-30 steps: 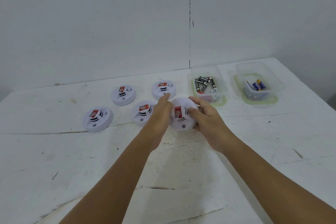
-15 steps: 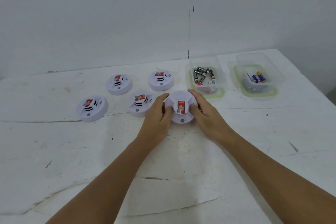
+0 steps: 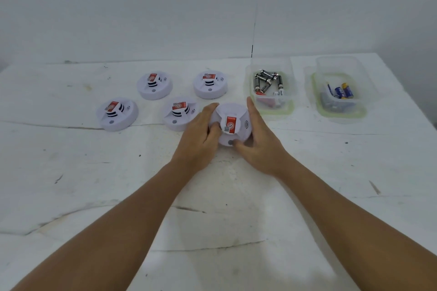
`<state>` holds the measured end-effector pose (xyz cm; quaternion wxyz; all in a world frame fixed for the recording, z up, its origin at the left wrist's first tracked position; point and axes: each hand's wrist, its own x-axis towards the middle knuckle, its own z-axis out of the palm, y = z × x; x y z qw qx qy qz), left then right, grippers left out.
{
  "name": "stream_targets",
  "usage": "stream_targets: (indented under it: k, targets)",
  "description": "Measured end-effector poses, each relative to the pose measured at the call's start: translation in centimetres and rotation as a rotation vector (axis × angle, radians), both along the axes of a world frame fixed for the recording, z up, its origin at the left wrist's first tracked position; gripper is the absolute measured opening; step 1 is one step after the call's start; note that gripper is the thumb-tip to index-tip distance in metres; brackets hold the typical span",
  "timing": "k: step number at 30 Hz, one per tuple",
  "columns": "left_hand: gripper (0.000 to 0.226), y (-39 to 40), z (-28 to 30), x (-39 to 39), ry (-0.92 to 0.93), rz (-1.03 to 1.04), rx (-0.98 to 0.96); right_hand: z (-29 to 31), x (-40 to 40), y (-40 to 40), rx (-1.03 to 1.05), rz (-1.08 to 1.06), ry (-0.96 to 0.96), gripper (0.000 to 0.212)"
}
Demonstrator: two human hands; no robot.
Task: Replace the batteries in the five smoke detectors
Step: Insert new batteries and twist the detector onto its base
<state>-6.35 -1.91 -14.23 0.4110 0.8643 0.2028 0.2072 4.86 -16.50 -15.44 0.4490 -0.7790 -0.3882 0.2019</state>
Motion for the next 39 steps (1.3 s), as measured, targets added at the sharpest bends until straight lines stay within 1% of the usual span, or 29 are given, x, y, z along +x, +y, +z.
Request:
stream_targets:
  k: [5, 10, 27, 39]
  targets:
    - [0.045, 0.3, -0.2, 0.2, -0.031, -0.031, -0.011, 0.0, -0.1, 0.2, -0.006, -0.016, -0.005, 0.11]
    - [0.035, 0.4, -0.5, 0.1, -0.076, -0.046, -0.027, 0.0, -0.2, 0.5, -0.029, -0.05, -0.027, 0.113]
    - [0.033, 0.7, -1.0, 0.2, -0.135, -0.087, -0.047, -0.1, -0.8, 0.3, 0.001, -0.043, -0.044, 0.108]
    - [0.038, 0.9, -1.3, 0.1, -0.094, -0.094, -0.055, -0.1, -1.0, 0.3, 0.016, -0.035, -0.061, 0.106]
